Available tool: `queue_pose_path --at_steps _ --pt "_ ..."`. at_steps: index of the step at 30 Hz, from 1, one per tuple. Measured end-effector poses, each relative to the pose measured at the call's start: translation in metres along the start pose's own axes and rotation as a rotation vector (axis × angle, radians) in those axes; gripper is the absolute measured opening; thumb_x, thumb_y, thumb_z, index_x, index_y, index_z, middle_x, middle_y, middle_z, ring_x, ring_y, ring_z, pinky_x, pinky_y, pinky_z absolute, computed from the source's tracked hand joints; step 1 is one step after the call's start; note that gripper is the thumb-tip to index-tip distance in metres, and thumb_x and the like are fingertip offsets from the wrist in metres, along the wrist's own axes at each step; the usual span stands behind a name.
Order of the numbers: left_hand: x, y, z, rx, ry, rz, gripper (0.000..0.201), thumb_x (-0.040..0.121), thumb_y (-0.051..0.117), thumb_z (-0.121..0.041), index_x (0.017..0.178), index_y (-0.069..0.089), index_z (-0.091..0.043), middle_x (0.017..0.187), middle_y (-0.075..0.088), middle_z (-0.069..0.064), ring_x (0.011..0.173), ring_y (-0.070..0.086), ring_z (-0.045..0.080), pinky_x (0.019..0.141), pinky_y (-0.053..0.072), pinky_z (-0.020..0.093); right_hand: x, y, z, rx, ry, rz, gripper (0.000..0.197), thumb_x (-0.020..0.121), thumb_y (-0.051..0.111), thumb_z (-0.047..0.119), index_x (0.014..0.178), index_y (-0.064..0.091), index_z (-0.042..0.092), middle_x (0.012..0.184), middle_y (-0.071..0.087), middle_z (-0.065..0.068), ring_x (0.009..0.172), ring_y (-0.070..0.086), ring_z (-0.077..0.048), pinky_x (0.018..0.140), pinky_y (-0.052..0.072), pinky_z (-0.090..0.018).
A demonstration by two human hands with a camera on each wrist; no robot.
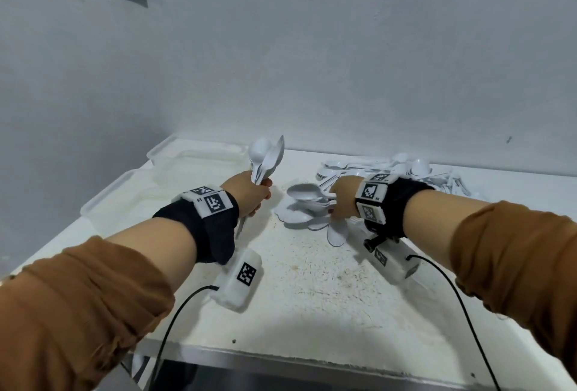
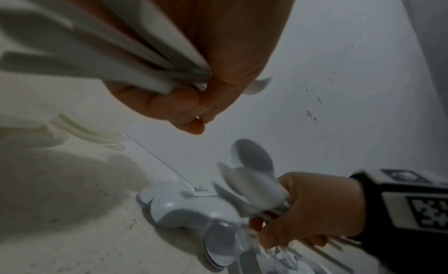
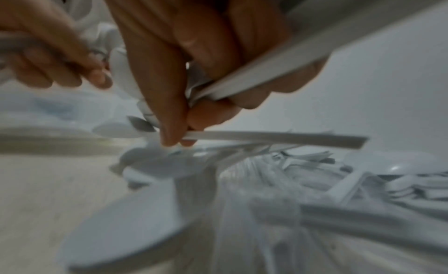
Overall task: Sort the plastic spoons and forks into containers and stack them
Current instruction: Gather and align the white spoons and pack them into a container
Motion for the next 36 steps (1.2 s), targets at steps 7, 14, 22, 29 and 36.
queue_pose_path --at_steps 7,14,22,29,36 --pt "0.013 0.021 -0.009 0.278 0.008 0.069 0.004 0.093 0.050 -0.016 0.094 0.053 -0.013 0.065 0.048 0.002 0.052 0.042 0.014 0.049 0.035 0.021 -0.024 -0.032 -0.051 0.210 0.123 -0.131 0.029 0.078 0.066 0.039 0.068 0.051 0.016 0.062 0.050 0.002 0.067 0.054 -0.022 0.058 0.040 -0.026" --pt "0.035 0.055 -0.009 0.685 0.015 0.137 0.019 0.087 0.055 -0.028 0.090 0.055 -0.009 0.088 0.059 0.008 0.094 0.064 0.030 0.073 0.042 0.029 -0.030 -0.018 -0.075 0.539 0.131 -0.100 0.025 0.083 0.062 0.030 0.060 0.063 0.019 0.060 0.061 0.001 0.046 0.050 -0.015 0.055 0.043 -0.024" --pt "0.046 0.058 -0.001 0.852 -0.035 0.145 0.036 0.082 0.062 -0.039 0.102 0.054 -0.010 0.081 0.054 0.002 0.078 0.057 0.024 0.069 0.044 0.028 -0.039 -0.012 -0.095 0.677 0.229 -0.140 0.028 0.082 0.061 0.031 0.056 0.063 0.020 0.063 0.059 -0.001 0.053 0.049 -0.019 0.062 0.042 -0.027" --pt "0.036 0.064 -0.006 0.788 -0.080 0.190 0.028 0.082 0.061 -0.024 0.062 0.046 -0.012 0.060 0.050 0.001 0.054 0.047 0.016 0.051 0.035 0.020 -0.043 -0.007 -0.098 0.730 0.177 -0.138 0.030 0.081 0.064 0.036 0.055 0.063 0.022 0.058 0.058 0.003 0.052 0.048 -0.017 0.060 0.041 -0.027" --pt "0.014 0.051 -0.016 0.499 -0.070 0.213 0.030 0.082 0.062 -0.020 0.056 0.048 -0.014 0.044 0.049 -0.003 0.046 0.040 0.014 0.053 0.033 0.022 -0.051 -0.015 -0.099 0.753 0.195 -0.187 0.033 0.086 0.058 0.032 0.056 0.060 0.018 0.058 0.055 -0.001 0.048 0.046 -0.018 0.054 0.038 -0.025"
Point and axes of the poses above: each hand's wrist, its own x-axis towards the middle knuckle, its own y-axis out of the palm, z = x × y, the point moved 9 cm from there along x, towards the middle knuckle
